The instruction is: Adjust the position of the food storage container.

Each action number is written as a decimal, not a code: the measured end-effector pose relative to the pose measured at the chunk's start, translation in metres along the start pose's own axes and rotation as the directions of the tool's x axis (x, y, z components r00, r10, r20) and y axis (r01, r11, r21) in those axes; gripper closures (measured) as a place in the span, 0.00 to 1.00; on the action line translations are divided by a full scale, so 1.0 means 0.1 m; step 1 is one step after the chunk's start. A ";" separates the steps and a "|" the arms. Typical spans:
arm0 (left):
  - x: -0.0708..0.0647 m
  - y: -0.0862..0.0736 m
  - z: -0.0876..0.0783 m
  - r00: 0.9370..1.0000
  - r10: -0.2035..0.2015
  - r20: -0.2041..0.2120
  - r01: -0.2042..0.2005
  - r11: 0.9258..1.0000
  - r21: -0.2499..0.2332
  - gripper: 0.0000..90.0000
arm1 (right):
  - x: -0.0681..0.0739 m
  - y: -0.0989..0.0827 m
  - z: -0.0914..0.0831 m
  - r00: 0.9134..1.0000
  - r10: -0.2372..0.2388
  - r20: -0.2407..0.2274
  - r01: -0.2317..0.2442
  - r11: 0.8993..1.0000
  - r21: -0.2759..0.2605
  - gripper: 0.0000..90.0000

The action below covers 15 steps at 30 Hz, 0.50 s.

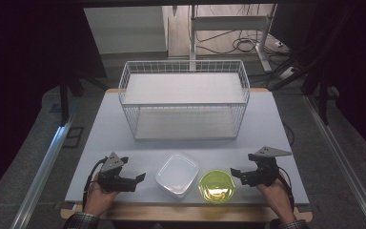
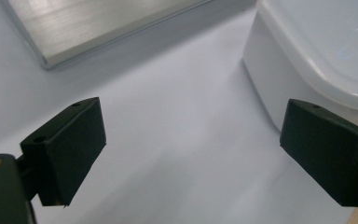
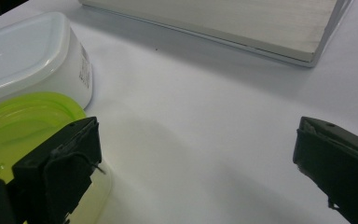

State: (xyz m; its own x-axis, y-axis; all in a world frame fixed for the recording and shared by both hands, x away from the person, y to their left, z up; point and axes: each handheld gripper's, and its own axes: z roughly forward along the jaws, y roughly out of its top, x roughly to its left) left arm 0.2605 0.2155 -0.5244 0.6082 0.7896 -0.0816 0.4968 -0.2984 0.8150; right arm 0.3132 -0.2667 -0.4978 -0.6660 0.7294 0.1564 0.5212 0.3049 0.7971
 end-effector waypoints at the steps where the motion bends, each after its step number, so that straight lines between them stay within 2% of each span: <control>1: 0.00 0.00 0.01 1.000 0.002 -0.010 -0.001 1.000 0.010 0.08 | 0.00 0.00 0.01 1.000 0.004 0.002 -0.004 1.000 0.006 0.00; 5: -0.03 -0.01 0.05 0.998 0.037 -0.059 -0.033 0.998 0.060 0.08 | -0.01 -0.02 0.05 0.999 0.013 0.030 -0.014 1.000 0.027 0.00; 11: 0.02 -0.03 0.09 0.999 0.033 -0.027 -0.032 0.998 0.062 0.11 | -0.03 -0.02 0.06 0.999 0.032 0.029 -0.033 0.999 0.044 0.00; 15: 0.02 -0.01 0.07 1.000 0.007 -0.014 -0.006 0.999 0.047 0.11 | -0.01 -0.01 0.05 0.999 0.034 0.022 -0.035 0.998 0.058 0.01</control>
State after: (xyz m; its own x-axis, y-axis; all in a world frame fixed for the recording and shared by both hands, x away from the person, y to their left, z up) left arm 0.2656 0.2140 -0.5291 0.6029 0.7949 -0.0682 0.5215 -0.3279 0.7877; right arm 0.3160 -0.2644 -0.5016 -0.6363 0.7524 0.1705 0.5744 0.3145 0.7557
